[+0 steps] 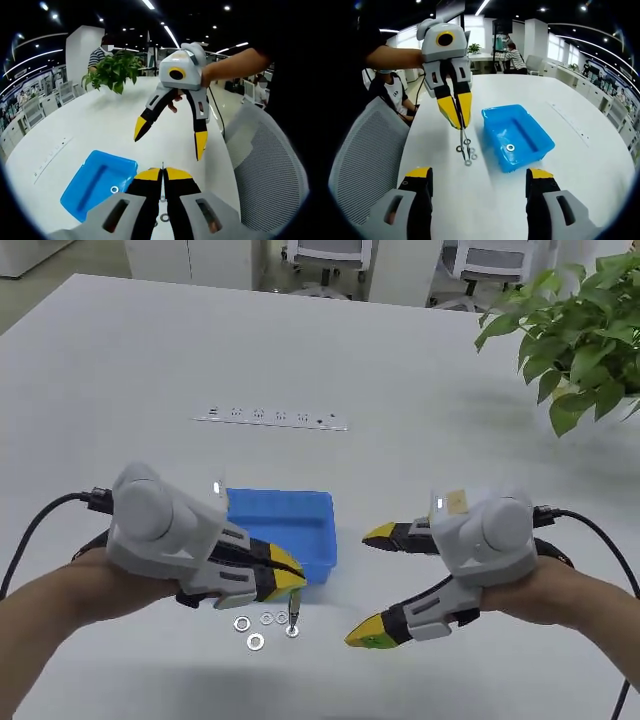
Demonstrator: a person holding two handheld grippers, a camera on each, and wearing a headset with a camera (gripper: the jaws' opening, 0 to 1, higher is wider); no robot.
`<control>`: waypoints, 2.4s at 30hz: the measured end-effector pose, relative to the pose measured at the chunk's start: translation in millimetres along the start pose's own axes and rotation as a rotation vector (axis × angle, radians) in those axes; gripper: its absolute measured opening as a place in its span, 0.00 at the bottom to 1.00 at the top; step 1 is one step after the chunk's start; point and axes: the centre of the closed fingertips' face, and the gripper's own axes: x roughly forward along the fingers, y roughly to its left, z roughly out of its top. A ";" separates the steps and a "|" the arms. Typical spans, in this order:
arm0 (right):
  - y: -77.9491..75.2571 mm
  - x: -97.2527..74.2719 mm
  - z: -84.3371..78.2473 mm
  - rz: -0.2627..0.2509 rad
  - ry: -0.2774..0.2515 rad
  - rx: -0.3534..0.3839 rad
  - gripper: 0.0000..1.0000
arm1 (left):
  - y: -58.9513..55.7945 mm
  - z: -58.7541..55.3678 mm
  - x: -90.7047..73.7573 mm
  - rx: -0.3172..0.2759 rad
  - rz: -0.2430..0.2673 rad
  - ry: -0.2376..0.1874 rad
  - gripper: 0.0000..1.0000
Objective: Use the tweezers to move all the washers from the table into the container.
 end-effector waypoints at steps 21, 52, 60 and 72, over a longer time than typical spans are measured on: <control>11.2 7.2 -7.2 0.036 0.013 0.004 0.73 | -8.4 -4.4 7.0 -0.003 -0.018 -0.001 0.06; 29.0 45.0 5.5 0.163 0.004 -0.119 0.29 | -12.4 -7.0 6.7 0.097 -0.119 0.069 0.06; 33.3 58.3 7.9 0.181 0.019 -0.159 0.23 | -16.2 -5.2 7.4 0.112 -0.145 0.078 0.06; 37.0 71.0 5.6 0.193 0.050 -0.199 0.13 | -16.0 -6.9 5.0 0.118 -0.156 0.089 0.06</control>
